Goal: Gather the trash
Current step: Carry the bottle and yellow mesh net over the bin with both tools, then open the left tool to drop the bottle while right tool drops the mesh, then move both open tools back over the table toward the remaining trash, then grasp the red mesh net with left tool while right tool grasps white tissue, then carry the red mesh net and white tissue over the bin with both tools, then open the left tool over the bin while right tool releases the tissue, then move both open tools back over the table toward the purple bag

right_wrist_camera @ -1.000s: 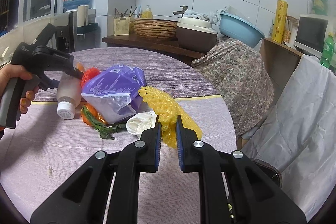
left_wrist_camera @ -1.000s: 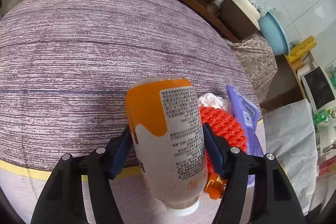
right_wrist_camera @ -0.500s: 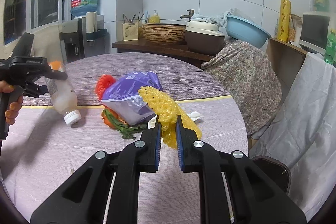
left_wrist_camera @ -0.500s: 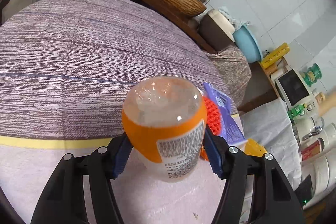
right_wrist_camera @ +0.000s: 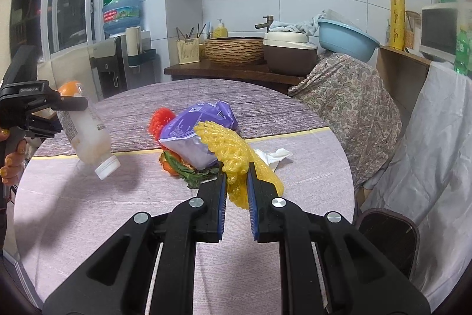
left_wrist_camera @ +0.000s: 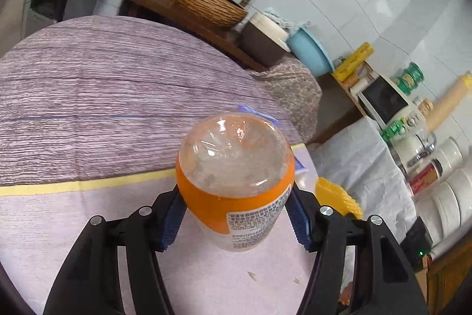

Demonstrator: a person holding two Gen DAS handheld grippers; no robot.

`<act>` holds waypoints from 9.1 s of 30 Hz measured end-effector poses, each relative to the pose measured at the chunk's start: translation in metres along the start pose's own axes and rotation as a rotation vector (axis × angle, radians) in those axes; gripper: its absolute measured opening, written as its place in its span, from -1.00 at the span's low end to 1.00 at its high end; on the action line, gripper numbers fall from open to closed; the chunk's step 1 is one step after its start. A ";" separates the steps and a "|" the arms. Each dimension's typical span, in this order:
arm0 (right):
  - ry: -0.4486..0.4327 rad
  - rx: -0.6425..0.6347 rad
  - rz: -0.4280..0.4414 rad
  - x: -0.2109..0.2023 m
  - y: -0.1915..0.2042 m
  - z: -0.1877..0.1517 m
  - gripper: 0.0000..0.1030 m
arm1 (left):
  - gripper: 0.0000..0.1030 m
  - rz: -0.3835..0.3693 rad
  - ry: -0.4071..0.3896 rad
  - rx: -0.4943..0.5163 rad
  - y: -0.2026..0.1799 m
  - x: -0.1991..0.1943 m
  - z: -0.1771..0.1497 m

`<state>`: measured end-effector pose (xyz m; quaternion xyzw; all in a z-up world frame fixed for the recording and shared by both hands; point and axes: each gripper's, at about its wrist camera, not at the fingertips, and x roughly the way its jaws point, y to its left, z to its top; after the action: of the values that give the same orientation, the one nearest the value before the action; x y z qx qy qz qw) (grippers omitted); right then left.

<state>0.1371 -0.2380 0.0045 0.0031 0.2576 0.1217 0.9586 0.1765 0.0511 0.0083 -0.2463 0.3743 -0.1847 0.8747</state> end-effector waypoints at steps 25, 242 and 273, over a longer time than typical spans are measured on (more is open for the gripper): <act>0.046 0.278 -0.382 -0.064 -0.170 -0.082 -0.73 | 0.18 -0.295 0.198 0.351 -0.213 0.109 -0.075; 0.306 0.519 -0.504 0.018 -0.251 -0.213 0.22 | -0.75 -0.203 0.378 0.596 -0.289 0.247 -0.164; 0.213 0.477 -0.606 -0.038 -0.233 -0.196 0.47 | 0.79 -0.199 0.302 0.640 -0.274 0.200 -0.160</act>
<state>0.0628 -0.4839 -0.1626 0.1367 0.3659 -0.2302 0.8913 0.1495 -0.3195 -0.0438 0.0345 0.3967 -0.4109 0.8201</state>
